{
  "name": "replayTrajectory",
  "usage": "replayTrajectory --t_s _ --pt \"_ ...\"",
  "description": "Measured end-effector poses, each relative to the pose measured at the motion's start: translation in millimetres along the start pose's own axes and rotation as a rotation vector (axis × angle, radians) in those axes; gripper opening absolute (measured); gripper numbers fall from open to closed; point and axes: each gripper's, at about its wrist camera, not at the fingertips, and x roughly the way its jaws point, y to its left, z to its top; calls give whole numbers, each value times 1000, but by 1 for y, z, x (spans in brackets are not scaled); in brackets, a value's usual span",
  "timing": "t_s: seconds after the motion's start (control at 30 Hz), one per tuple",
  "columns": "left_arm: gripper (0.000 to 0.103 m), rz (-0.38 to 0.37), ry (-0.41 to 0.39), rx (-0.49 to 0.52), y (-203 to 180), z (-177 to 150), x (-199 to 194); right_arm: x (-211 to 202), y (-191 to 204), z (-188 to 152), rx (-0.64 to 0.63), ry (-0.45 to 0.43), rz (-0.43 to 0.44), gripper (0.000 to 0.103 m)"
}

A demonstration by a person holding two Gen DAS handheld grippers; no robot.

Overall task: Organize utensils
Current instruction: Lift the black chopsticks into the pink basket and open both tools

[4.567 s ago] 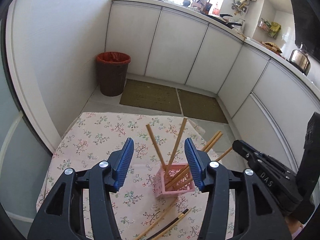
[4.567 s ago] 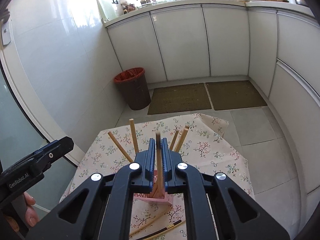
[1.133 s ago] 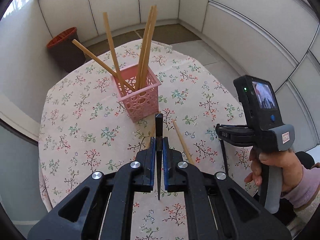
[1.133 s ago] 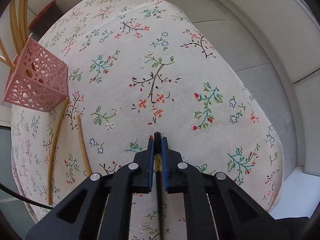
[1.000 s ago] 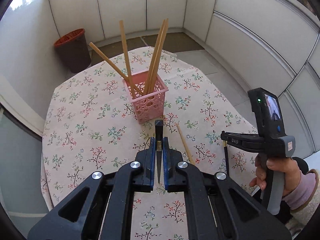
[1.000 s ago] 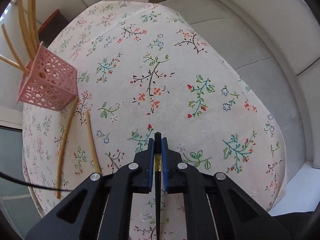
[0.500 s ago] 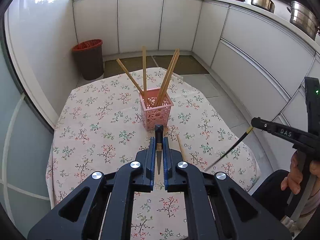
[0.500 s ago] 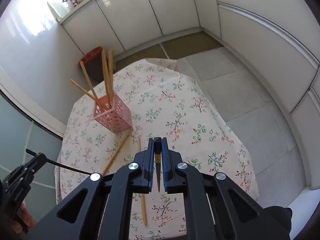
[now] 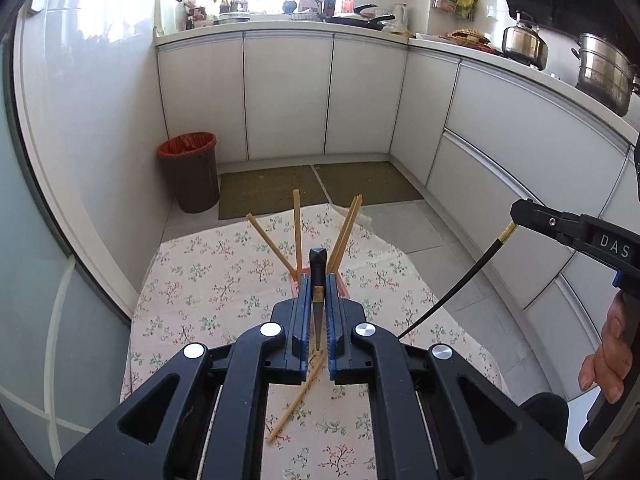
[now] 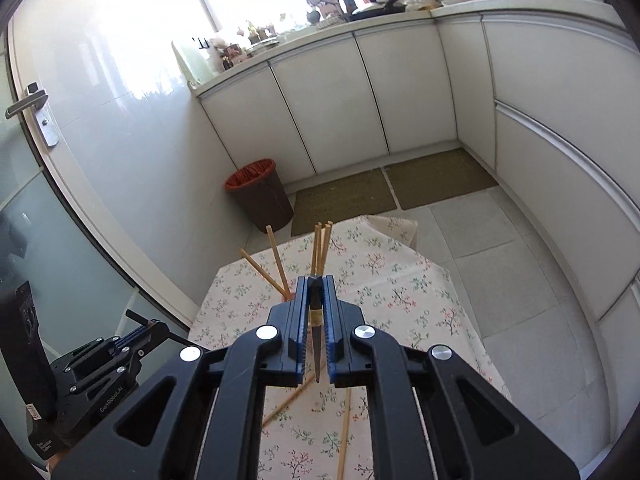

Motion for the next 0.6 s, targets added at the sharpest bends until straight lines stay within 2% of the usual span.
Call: replayTrajectory --t_s 0.1,0.27,0.47,0.6 --pt "6 -4 -24 -14 0 17 6 3 7 15 -6 -49 15 7" --pt "6 2 -33 -44 3 40 32 27 11 32 4 -59 25 7" --pt "6 14 16 -59 10 46 80 67 4 40 16 -25 14 7" --pt "7 -3 83 -59 12 38 114 94 1 39 15 2 6 7"
